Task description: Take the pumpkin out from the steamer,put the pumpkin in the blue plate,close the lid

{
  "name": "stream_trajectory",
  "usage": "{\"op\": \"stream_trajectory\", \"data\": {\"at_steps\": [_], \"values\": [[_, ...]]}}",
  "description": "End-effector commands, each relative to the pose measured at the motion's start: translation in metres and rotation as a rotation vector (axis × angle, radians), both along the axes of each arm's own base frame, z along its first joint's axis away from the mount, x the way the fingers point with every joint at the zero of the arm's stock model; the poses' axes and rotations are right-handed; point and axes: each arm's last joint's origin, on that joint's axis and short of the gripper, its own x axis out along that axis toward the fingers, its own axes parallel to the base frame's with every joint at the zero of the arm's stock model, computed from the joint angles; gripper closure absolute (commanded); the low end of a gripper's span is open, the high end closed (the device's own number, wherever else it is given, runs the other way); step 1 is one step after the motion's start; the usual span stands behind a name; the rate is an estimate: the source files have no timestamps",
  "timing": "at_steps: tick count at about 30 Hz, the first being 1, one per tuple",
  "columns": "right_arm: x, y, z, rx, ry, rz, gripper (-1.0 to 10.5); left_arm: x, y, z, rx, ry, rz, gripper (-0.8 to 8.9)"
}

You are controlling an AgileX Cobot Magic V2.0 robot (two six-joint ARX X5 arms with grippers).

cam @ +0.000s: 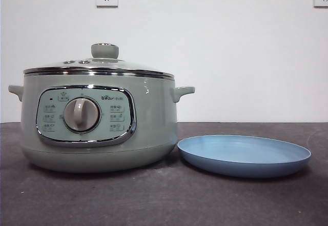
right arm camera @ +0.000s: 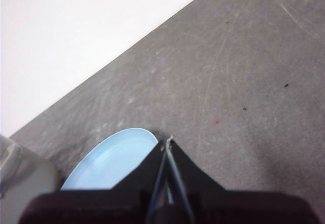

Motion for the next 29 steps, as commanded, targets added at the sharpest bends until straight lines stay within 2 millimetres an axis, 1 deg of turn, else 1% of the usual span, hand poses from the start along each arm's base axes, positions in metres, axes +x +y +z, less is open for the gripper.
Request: {"op": "stream_trajectory", "data": {"at_steps": [1, 5, 8, 15, 18, 22, 27, 29], "values": [[0.001, 0.0, -0.004, 0.028, 0.013, 0.008, 9.6, 0.001, 0.0, -0.004, -0.018, 0.007, -0.004, 8.19], [-0.002, 0.001, 0.001, 0.023, 0.034, 0.033, 9.6, 0.0, 0.0, 0.0, -0.017, 0.012, 0.001, 8.22], [-0.005, 0.002, 0.011, 0.013, 0.036, 0.053, 9.6, -0.003, 0.0, 0.009, -0.014, 0.023, 0.012, 8.22], [-0.01, 0.002, 0.049, -0.04, -0.002, 0.064, 9.6, -0.01, 0.002, 0.038, -0.009, -0.006, 0.049, 8.22], [-0.01, 0.002, 0.066, -0.059, -0.005, 0.068, 9.6, -0.011, 0.002, 0.053, -0.005, -0.012, 0.056, 8.22], [-0.006, 0.002, 0.091, -0.112, -0.005, 0.078, 9.6, -0.008, 0.002, 0.075, 0.005, -0.003, 0.054, 8.22], [0.002, 0.002, 0.124, -0.186, -0.001, 0.094, 9.6, 0.003, 0.001, 0.107, 0.105, -0.007, 0.034, 8.22], [0.007, 0.002, 0.138, -0.236, 0.01, 0.127, 9.6, 0.009, 0.001, 0.122, 0.145, -0.005, 0.023, 8.22]]}}
